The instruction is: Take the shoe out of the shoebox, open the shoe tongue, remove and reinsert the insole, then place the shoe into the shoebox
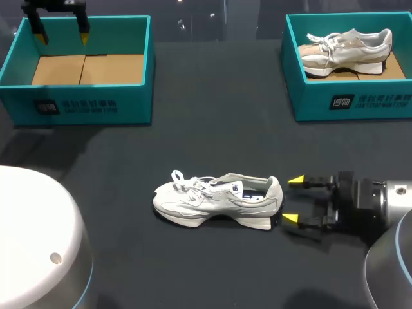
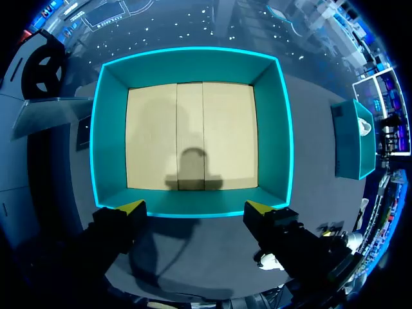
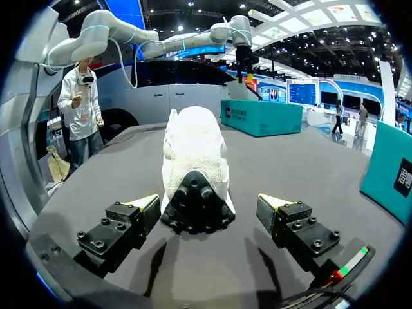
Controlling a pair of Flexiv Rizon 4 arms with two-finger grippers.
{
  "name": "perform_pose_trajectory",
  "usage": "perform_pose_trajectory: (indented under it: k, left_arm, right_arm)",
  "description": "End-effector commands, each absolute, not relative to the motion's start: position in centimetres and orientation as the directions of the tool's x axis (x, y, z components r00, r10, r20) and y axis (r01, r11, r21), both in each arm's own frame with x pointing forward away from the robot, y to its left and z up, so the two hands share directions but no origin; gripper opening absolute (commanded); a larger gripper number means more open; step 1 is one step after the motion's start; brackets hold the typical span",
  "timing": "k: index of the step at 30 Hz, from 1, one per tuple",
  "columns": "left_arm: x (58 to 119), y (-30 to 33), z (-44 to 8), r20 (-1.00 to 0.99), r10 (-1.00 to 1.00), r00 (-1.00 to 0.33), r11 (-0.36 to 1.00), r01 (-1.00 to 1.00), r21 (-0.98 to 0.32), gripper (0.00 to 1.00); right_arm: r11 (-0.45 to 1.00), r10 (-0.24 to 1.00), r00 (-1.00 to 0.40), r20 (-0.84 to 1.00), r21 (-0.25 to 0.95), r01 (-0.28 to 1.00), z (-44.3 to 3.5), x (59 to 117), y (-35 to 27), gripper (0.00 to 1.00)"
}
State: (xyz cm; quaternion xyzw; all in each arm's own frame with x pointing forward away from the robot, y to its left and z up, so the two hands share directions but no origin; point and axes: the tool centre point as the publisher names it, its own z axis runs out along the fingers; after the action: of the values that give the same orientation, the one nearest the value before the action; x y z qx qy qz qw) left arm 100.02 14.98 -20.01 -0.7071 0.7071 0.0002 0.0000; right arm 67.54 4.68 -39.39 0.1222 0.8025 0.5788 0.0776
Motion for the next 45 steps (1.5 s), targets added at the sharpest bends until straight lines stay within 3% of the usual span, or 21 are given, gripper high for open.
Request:
perform_pose_trajectory:
  k: [1, 40, 41, 42, 43, 45]
  left_arm:
    - [100.0, 15.0, -20.0, 0.0, -1.0, 0.0, 0.0, -1.0, 0.0, 1.0]
    - [100.0, 15.0, -20.0, 0.0, -1.0, 0.0, 0.0, -1.0, 0.0, 1.0]
    - [100.0, 15.0, -20.0, 0.0, -1.0, 0.0, 0.0, -1.0, 0.0, 1.0]
    - [100.0, 15.0, -20.0, 0.0, -1.0, 0.0, 0.0, -1.0, 0.0, 1.0]
    - [100.0, 15.0, -20.0, 0.0, -1.0, 0.0, 0.0, -1.0, 0.0, 1.0]
    - [100.0, 15.0, -20.0, 0.0, -1.0, 0.0, 0.0, -1.0, 0.0, 1.0]
  right_arm:
    - [0.302, 0.289, -0.957, 0.018, 0.947, 0.11, -39.6, 67.5, 5.5, 1.0]
    - [0.257, 0.166, -0.986, 0.027, 0.964, 0.07, -41.3, 68.7, 12.1, 1.0]
    - [0.257, 0.165, -0.986, 0.027, 0.964, 0.07, -41.3, 68.8, 12.2, 0.55]
    - [0.257, 0.163, -0.986, 0.027, 0.964, 0.069, -41.3, 68.8, 12.3, 0.38]
    - [0.258, 0.162, -0.986, 0.026, 0.964, 0.068, -41.3, 68.8, 12.3, 0.0]
    - [0.259, 0.157, -0.987, 0.023, 0.964, 0.063, -41.2, 68.8, 12.3, 0.0]
